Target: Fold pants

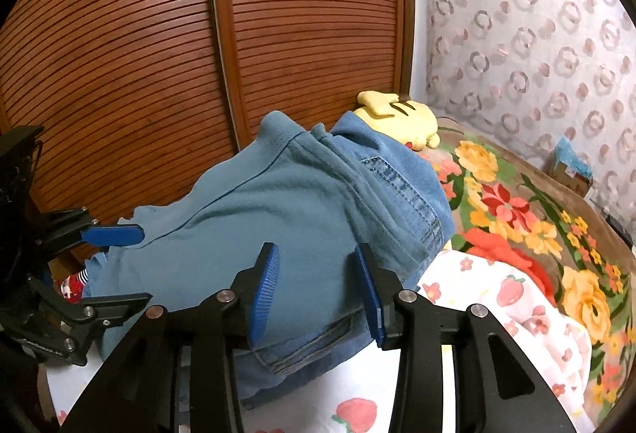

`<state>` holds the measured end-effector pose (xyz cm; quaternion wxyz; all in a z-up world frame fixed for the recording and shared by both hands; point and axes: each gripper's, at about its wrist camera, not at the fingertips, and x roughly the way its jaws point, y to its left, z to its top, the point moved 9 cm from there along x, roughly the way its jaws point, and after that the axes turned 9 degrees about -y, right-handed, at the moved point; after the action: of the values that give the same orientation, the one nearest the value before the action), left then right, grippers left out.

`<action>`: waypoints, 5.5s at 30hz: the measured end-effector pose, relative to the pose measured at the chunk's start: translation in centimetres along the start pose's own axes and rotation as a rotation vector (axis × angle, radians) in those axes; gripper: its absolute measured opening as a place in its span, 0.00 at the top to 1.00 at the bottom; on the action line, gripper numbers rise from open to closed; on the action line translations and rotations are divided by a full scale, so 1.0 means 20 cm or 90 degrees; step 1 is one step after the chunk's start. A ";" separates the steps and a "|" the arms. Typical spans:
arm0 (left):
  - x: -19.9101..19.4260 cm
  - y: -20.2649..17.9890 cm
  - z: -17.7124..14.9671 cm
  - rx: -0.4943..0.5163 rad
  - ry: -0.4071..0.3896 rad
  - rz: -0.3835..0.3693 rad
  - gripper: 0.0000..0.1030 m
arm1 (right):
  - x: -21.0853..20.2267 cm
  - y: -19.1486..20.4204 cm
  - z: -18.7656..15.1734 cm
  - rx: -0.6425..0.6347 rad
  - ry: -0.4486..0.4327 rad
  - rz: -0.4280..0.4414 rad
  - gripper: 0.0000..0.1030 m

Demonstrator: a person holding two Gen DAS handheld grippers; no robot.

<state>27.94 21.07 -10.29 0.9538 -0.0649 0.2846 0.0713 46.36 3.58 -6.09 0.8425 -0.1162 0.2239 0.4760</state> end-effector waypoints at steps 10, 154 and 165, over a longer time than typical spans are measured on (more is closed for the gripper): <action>-0.02 0.00 -0.01 0.008 0.008 0.016 0.28 | -0.13 0.07 -0.04 0.018 -0.006 -0.017 0.52; -1.14 -0.99 -0.22 0.098 -0.184 -0.129 0.22 | -2.01 0.98 -0.71 0.175 -0.206 -0.419 0.16; -1.14 -0.98 -0.22 0.098 -0.184 -0.130 0.22 | -2.01 0.99 -0.72 0.175 -0.206 -0.420 0.16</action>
<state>10.07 -1.23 0.38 0.9892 -0.0098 0.1413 -0.0391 7.73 -22.22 1.40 0.9824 0.0088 0.1002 0.1577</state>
